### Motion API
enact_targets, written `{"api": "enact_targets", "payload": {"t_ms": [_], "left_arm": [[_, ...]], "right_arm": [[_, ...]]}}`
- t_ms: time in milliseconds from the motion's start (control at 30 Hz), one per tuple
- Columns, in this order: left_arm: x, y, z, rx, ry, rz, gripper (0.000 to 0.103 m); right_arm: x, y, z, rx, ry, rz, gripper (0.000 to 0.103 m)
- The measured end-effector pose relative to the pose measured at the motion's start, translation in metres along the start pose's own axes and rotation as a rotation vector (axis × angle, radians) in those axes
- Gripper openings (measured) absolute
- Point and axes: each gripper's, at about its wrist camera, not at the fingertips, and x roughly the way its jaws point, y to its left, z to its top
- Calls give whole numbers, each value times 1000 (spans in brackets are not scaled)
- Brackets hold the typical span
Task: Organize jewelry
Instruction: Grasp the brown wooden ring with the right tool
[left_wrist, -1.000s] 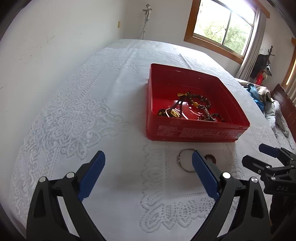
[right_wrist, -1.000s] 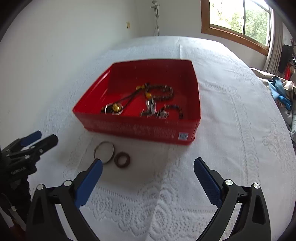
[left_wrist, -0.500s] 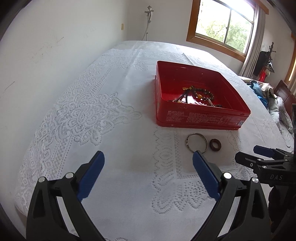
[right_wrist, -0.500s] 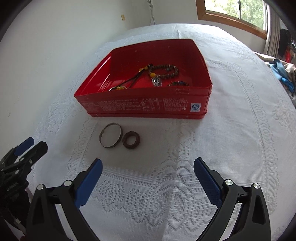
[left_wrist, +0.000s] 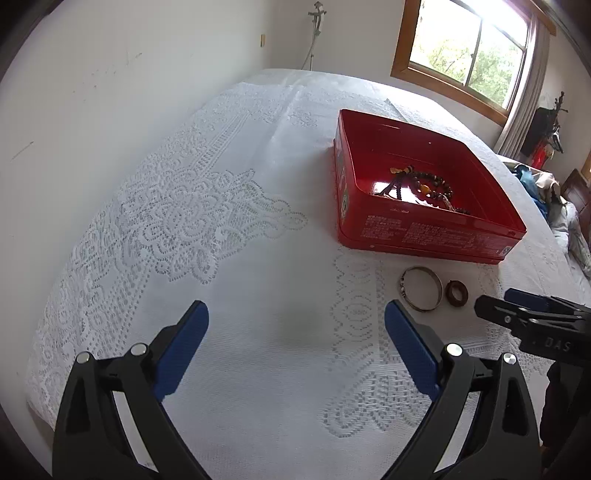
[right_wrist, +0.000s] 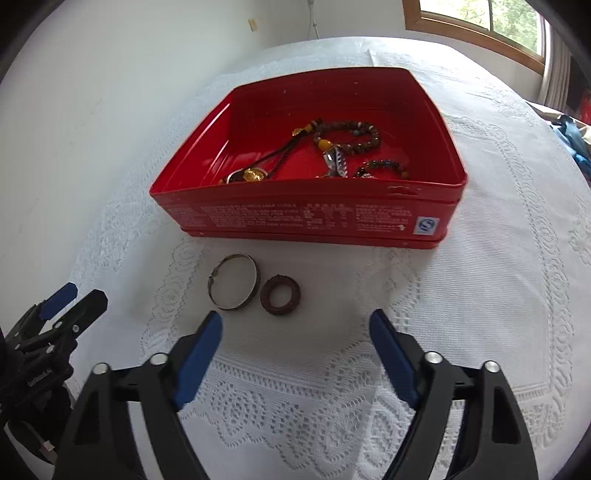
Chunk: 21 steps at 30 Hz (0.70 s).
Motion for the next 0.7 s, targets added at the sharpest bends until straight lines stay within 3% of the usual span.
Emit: {"api": "enact_targets", "payload": {"t_ms": [33,100,233,400,500,700], "left_arm": [[0,0,0,1,1,-2,95],[2,1,0,2,4,-2,95],[3,3,0,-3,7,-9,95],[7,1,1,-4,18,-20,95],[11,-3,2,-2,28,-28,95],[15,-11,2,4,45,-35,95]], "right_arm": [[4,2,1,-6,11,2,62],[12,5,3,-14,35,15,53],[23,12,8,-37,51,2,42],[35,16,14,-64,67,-31,38],[42,21,15,-91,60,-73,30],[34,15,10,-99,39,-78,29]]}}
